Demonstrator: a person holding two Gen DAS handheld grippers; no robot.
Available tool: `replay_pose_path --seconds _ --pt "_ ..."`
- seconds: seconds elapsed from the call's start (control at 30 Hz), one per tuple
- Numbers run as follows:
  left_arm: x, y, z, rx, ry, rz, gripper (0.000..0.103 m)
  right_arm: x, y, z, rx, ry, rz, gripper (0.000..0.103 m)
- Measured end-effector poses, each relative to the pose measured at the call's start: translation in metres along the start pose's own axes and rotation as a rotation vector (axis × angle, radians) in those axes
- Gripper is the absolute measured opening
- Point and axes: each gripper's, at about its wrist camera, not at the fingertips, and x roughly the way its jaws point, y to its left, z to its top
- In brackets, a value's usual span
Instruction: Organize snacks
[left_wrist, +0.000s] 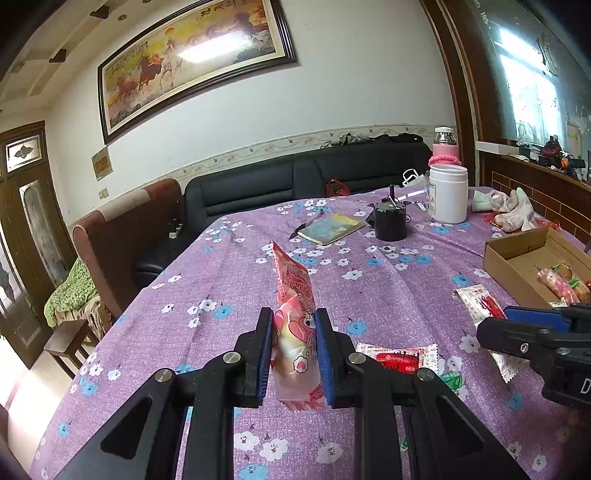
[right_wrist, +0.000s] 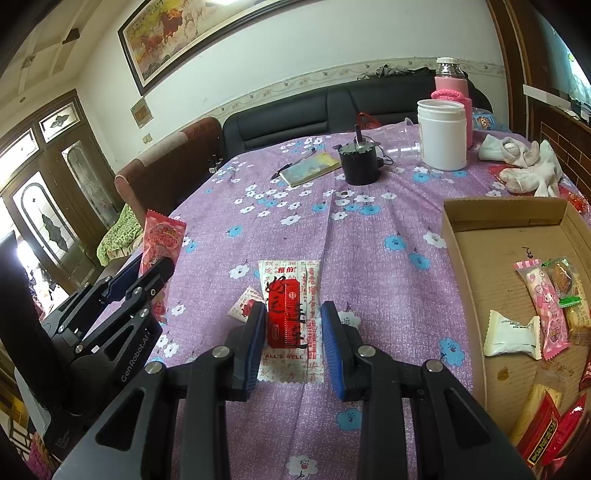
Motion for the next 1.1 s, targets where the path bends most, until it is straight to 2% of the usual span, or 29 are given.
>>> replay_pose_path --seconds 1.1 --pt "0.0016 0.0001 0.0002 0.009 -0.006 0.002 0.023 -0.0012 -0.0019 0.0001 0.006 -0.006 -0.004 0.029"
